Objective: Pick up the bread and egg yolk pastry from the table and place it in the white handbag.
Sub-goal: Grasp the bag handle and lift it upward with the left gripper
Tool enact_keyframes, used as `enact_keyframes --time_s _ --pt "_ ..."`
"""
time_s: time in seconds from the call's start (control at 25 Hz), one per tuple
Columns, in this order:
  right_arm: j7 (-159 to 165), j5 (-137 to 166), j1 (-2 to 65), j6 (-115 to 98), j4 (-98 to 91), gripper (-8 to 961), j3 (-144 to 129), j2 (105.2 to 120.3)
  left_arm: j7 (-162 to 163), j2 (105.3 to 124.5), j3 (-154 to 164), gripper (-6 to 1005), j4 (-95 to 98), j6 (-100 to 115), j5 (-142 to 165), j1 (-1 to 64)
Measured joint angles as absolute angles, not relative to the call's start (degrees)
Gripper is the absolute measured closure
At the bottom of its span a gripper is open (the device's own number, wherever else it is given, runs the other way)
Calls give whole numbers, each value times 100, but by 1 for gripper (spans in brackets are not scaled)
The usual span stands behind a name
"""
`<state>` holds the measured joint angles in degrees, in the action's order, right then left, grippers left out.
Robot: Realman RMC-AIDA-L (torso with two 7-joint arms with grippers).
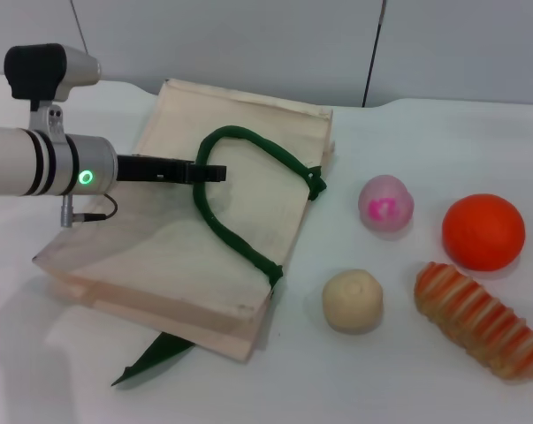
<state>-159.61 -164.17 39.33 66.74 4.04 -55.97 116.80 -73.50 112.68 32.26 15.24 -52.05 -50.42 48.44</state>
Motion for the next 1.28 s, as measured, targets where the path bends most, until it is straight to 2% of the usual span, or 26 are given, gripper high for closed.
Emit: enact_keyframes --time_s 0.4,0.6,0.72,0.92,1.28 --pt "-15952 -16418 3939 6708 404 72 -5590 11681 -6597 11149 3226 157 1539 -5297 -4642 4985" --pt "-15836 -16418 3956 6718 381 72 -5624 11681 -6228 11082 3226 227 1545 -5273 -4456 5050" --pt "-15743 -16418 3957 6748 366 72 -5636 11681 -5989 11067 3225 464 1546 -5238 -4288 5103" --pt "-15733 -16418 3957 6880 376 72 -5665 11681 -5803 11059 3225 715 1547 -5102 -4236 5117" --pt "-15732 -16350 3955 6900 382 73 -5669 11680 -5767 11057 3225 814 1526 -4879 -4259 5168"
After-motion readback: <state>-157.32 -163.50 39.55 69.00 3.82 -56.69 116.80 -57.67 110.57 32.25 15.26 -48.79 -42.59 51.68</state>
